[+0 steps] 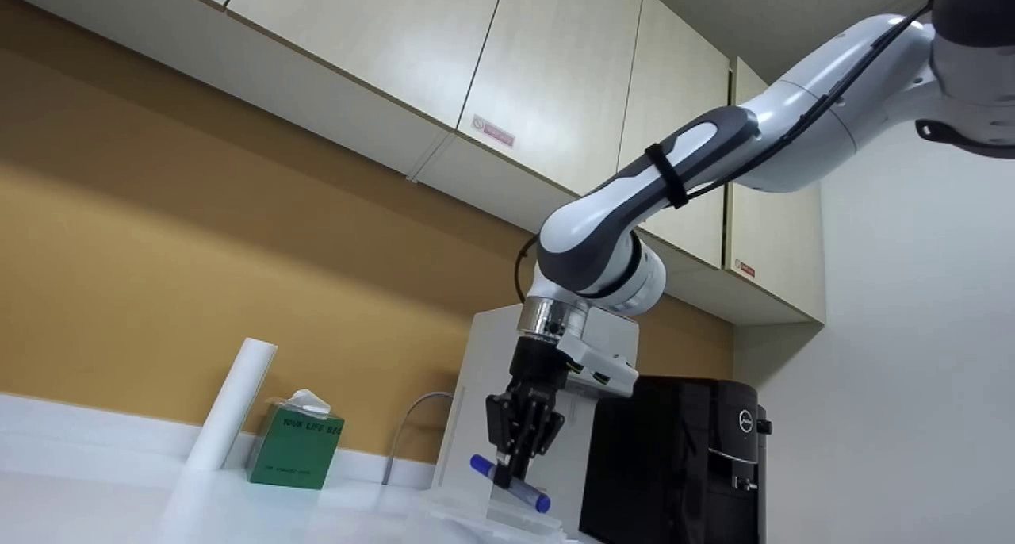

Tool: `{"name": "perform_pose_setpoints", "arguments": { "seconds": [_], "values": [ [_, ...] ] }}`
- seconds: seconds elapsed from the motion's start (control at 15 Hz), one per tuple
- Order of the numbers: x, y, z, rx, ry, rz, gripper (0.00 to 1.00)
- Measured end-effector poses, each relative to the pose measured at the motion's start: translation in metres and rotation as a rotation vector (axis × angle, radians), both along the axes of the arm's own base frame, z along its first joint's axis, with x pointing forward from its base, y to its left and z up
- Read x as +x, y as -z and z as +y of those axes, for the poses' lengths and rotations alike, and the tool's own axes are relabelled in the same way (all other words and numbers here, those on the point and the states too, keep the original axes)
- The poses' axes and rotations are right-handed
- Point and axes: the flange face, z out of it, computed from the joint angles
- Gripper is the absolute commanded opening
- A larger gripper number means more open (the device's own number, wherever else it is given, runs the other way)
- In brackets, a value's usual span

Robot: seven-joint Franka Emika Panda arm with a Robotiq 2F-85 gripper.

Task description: Put the black marker inside the container

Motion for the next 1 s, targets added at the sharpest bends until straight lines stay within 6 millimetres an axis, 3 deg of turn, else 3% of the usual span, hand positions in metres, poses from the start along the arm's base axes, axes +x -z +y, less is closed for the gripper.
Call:
{"name": "perform_pose_setpoints", "arguments": {
  "seconds": [0.47, 1.0],
  "values": [
    [0.013, 0.027, 0.005, -0.073, -0.075, -0.084, 0.05],
    [0.015, 0.04, 0.003, -0.09, -0.113, -0.065, 0.05]
  ]
}}
